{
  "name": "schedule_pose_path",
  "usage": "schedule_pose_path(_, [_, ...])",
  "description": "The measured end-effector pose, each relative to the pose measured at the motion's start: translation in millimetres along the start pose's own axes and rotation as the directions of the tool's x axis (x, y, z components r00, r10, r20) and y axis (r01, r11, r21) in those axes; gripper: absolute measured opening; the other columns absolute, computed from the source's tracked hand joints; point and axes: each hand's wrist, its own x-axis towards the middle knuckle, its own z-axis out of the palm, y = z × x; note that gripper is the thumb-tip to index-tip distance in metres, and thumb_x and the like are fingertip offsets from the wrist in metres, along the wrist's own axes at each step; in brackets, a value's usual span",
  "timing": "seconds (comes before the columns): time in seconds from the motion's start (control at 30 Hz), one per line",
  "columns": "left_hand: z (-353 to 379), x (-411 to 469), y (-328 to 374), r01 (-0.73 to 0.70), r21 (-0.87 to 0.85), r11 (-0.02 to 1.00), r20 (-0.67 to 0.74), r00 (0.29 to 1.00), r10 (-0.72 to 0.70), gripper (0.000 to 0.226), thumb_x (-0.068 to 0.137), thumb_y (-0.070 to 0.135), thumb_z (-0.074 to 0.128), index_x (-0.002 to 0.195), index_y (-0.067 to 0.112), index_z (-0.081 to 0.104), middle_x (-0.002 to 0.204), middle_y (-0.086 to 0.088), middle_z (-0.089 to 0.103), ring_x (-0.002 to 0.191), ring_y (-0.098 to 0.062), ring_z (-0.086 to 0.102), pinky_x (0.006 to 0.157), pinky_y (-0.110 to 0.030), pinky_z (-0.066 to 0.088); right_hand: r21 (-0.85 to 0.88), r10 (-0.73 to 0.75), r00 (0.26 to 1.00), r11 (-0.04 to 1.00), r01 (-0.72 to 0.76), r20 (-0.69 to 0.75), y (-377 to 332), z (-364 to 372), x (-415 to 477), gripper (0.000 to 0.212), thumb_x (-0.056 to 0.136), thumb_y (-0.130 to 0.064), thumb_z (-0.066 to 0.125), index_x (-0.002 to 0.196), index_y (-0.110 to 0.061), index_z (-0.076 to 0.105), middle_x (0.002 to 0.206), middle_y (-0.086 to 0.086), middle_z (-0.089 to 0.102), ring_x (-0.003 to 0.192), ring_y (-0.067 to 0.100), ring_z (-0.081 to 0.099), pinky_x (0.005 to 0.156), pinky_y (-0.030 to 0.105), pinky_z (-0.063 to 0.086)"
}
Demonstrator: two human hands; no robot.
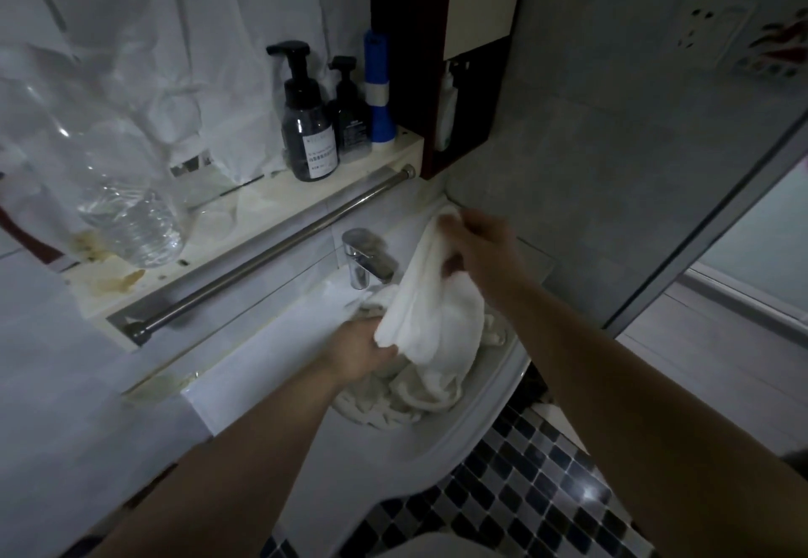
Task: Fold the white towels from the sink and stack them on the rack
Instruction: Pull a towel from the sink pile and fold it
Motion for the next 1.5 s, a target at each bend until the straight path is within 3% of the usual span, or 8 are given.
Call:
schedule_pose_path(0.23, [-15.1,-2.5,-27.4,0.31,-0.22,0.925,-0.208,0.912,-0.355,0.02,0.093,0.035,0.061,0.086,0.016,0.061,0.088,-0.009,0.069,0.093,-0.034,0.066,0.071,-0.032,0.046,-0.205,0.043,0.98,0.975,-0.084,-0.195,9.6,-35.1,10.0,0.024,0.085,-0.027,0.057,0.085,-0.047,0.07,0.074,-0.012,0.07,0.062,0.018,0.072,0.058,0.039,0.062])
schedule_pose_path(0.5, [-49.3,11.3,51.2,-0.084,-0.215,0.973,-0.36,0.933,0.001,0.021,0.08,0.024,0.068,0.067,0.03,0.052,0.064,0.011,0.059,0.061,0.003,0.053,0.054,-0.012,0.035,-0.521,0.22,0.904,0.853,0.004,0.367,32.5,5.0,-9.3,0.06,0.081,-0.013,0.074,0.134,-0.034,0.055,0.069,-0.005,0.066,0.048,0.01,0.065,0.044,0.025,0.052])
schedule_pose_path(0.73, [-43.5,-5.9,31.8,-0.214,0.186,0.959,-0.324,0.908,0.266,0.016,0.079,0.012,0.067,0.094,0.017,0.063,0.103,-0.006,0.06,0.09,-0.024,0.059,0.069,-0.028,0.04,-0.712,0.005,0.935,0.649,0.267,0.355,32.4,21.2,4.3,0.009,0.085,-0.018,0.071,0.091,-0.013,0.076,0.078,0.003,0.071,0.068,0.019,0.068,0.061,0.029,0.048])
schedule_pose_path(0.9, [-36.8,-8.0,1.5,0.089,0.082,0.993,-0.399,0.916,-0.049,0.017,0.076,0.001,0.061,0.072,0.016,0.053,0.082,-0.007,0.064,0.079,-0.035,0.062,0.061,-0.033,0.039,-0.565,-0.109,0.961,0.789,0.24,0.256,37.5,27.8,16.9,0.026,0.085,-0.019,0.063,0.107,-0.02,0.076,0.063,-0.027,0.052,0.066,0.002,0.055,0.066,0.03,0.055])
schedule_pose_path(1.03, [-39.6,2.0,-1.2,0.069,-0.043,0.997,-0.571,0.817,-0.081,0.02,0.068,-0.008,0.058,0.072,0.011,0.056,0.105,-0.009,0.068,0.09,-0.024,0.061,0.068,-0.028,0.041,-0.532,-0.172,0.965,0.807,0.254,0.2,27.4,25.8,18.8,0.024,0.089,-0.02,0.057,0.106,-0.023,0.075,0.078,-0.014,0.069,0.065,0.0,0.063,0.061,0.012,0.048])
schedule_pose_path(1.23, [-37.0,4.5,-22.2,0.107,-0.122,0.987,-0.669,0.725,-0.162,0.019,0.08,-0.008,0.047,0.078,0.011,0.045,0.069,-0.007,0.055,0.063,-0.02,0.053,0.058,-0.03,0.035,-0.429,-0.262,0.965,0.868,0.249,0.03,2.4,5.2,20.0,0.027,0.088,-0.017,0.057,0.102,-0.037,0.067,0.066,-0.031,0.065,0.059,0.007,0.067,0.046,0.008,0.04])
schedule_pose_path(1.37, [-34.1,2.7,-25.0,0.025,-0.33,0.944,-0.718,0.643,-0.268,0.011,0.091,0.013,0.052,0.09,0.022,0.047,0.071,0.011,0.053,0.06,0.005,0.052,0.054,-0.006,0.033,-0.274,-0.196,0.979,0.946,0.173,-0.057,3.6,-9.1,26.9,0.022,0.088,-0.021,0.056,0.099,-0.037,0.068,0.075,-0.017,0.071,0.055,0.008,0.069,0.043,0.016,0.048])
schedule_pose_path(1.5, [-38.9,12.2,-15.1,-0.036,-0.572,0.82,-0.647,0.633,-0.424,0.014,0.092,0.01,0.05,0.09,0.023,0.054,0.081,0.012,0.057,0.07,0.005,0.054,0.071,-0.021,0.043,-0.449,-0.009,1.0,0.894,0.008,0.0,21.6,-18.8,35.2,0.02,0.086,-0.021,0.057,0.091,-0.04,0.063,0.076,-0.011,0.069,0.054,0.014,0.07,0.047,0.032,0.059])
